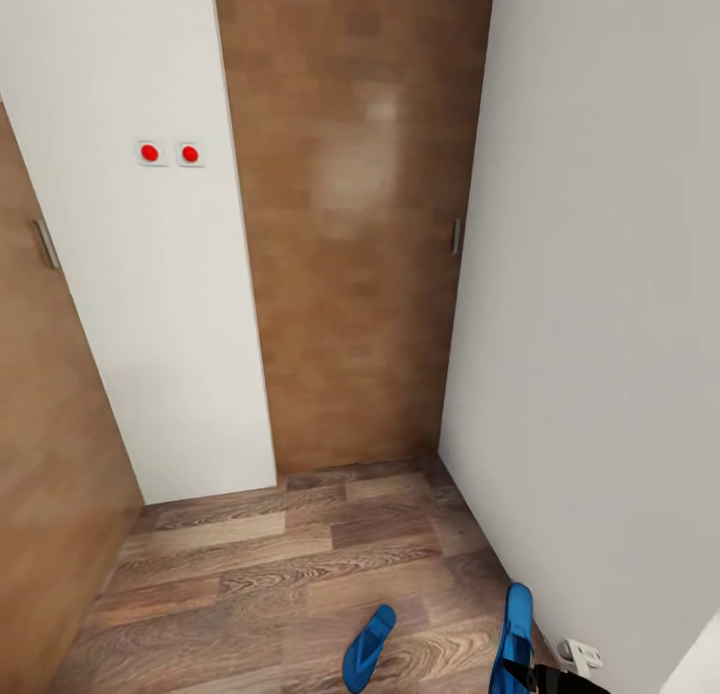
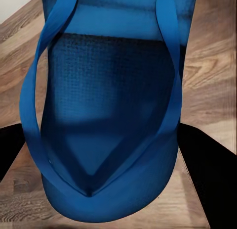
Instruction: In the bedroom, move the book from the bed onto either nightstand, and place the two sandals side by side next to the bed.
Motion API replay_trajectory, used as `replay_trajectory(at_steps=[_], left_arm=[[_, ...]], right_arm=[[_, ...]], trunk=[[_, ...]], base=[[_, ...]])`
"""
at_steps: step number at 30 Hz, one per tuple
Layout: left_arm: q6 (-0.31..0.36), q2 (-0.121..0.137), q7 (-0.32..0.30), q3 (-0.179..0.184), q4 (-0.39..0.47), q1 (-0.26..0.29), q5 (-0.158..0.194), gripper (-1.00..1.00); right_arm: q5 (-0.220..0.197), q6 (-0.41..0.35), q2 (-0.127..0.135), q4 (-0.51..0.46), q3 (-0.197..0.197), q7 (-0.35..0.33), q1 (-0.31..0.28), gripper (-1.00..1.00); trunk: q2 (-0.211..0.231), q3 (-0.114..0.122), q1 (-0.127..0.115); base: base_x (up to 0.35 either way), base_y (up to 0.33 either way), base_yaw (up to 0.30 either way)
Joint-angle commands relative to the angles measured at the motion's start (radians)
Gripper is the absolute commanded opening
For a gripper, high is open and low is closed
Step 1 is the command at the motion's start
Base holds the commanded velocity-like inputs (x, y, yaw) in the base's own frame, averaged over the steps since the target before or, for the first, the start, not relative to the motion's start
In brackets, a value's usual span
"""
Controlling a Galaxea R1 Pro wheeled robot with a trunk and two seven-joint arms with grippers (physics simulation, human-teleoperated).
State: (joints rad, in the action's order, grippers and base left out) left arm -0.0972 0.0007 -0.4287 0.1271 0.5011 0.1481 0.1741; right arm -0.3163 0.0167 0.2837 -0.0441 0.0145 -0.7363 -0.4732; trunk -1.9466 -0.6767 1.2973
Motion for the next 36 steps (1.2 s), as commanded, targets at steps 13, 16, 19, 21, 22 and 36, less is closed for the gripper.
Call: replay_trajectory(at_steps=[13, 16, 19, 21, 22, 36], left_arm=[[-0.003, 0.001, -0.001, 0.005, -0.001, 0.001, 0.010, 1.00], [-0.003, 0.001, -0.001, 0.005, -0.001, 0.001, 0.010, 1.00], [-0.003, 0.001, -0.001, 0.005, -0.001, 0.001, 0.010, 1.00], [-0.003, 0.001, -0.001, 0.005, -0.001, 0.001, 0.010, 1.00], [-0.003, 0.001, -0.001, 0.005, -0.001, 0.001, 0.010, 1.00], [-0.003, 0.001, -0.001, 0.005, -0.001, 0.001, 0.010, 1.00]], right_arm=[[-0.001, 0.002, 0.000, 0.001, 0.002, -0.003, -0.001, -1.00], [-0.001, 0.002, 0.000, 0.001, 0.002, -0.003, -0.001, -1.00], [-0.001, 0.002, 0.000, 0.001, 0.002, -0.003, -0.001, -1.00], [-0.001, 0.002, 0.000, 0.001, 0.002, -0.003, -0.001, -1.00], [-0.001, 0.002, 0.000, 0.001, 0.002, -0.003, -0.001, -1.00], [-0.001, 0.002, 0.000, 0.001, 0.002, -0.003, -0.001, -1.00]], trunk=[[0.000, -0.001, 0.000], [0.000, -0.001, 0.000], [0.000, -0.001, 0.000], [0.000, -0.001, 0.000], [0.000, -0.001, 0.000], [0.000, -0.001, 0.000]], base=[[0.000, 0.000, -0.267], [0.000, 0.000, -0.259], [0.000, 0.000, -0.252], [0.000, 0.000, -0.245], [0.000, 0.000, -0.236], [0.038, 0.075, -0.057]])
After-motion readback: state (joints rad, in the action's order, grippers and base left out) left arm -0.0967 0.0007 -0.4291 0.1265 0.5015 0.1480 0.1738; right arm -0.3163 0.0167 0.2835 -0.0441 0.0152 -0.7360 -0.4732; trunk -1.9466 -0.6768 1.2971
